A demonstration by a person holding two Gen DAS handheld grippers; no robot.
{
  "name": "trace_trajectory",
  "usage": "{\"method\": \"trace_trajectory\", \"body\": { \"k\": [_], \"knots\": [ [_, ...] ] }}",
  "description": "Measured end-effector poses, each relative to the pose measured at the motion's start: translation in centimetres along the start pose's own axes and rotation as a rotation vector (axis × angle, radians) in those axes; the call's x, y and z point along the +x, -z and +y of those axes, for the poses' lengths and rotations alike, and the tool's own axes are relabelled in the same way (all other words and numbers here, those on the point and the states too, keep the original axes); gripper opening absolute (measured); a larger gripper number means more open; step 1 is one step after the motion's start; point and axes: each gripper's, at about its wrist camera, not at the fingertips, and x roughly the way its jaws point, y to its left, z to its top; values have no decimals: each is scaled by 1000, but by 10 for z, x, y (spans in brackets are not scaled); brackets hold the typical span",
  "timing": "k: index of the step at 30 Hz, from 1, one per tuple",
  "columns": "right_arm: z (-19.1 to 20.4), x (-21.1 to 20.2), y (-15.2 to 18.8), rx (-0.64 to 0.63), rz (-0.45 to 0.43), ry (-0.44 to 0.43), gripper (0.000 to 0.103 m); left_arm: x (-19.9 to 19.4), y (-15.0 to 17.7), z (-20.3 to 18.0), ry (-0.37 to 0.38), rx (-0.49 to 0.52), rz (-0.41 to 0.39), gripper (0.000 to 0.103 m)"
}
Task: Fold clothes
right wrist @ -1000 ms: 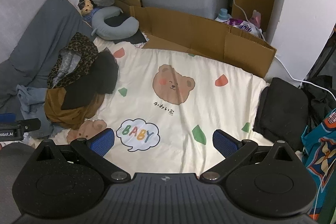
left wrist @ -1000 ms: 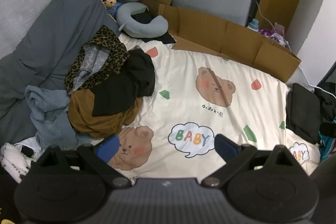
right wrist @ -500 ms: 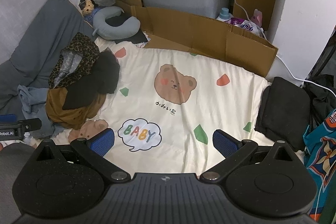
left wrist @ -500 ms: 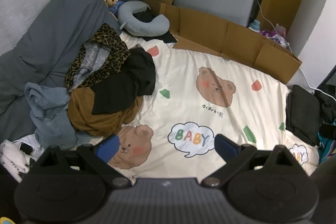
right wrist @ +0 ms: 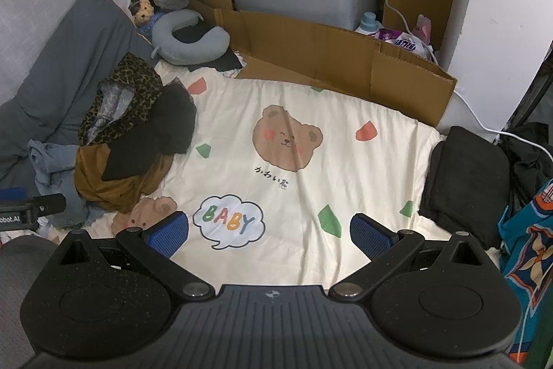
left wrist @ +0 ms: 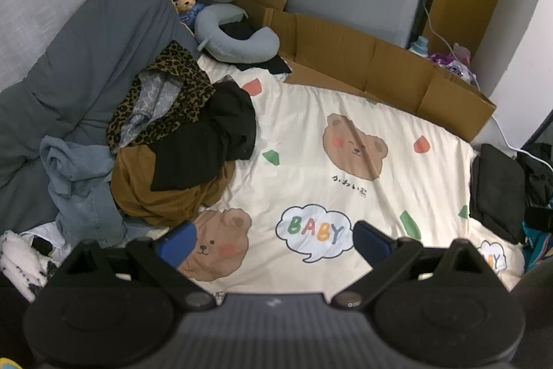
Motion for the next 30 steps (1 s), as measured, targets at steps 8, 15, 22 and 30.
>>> {"method": "trace_trajectory", "body": {
  "k": [8,15,22,30],
  "knots": [
    [-2,-1,1,12,-7,0,102,1,-2,2,4,-9,3,98],
    [-3,-3,1,21,-15,7,102,5,-6,7,8,-31,25,98],
    [-8,-8,0,28,-26,20,102,3,-7,12,10,-39,24,98],
    [-6,-24,-9,17,-55,20,102,-6,-11,23,4,-49,-2,98]
  ]
}}
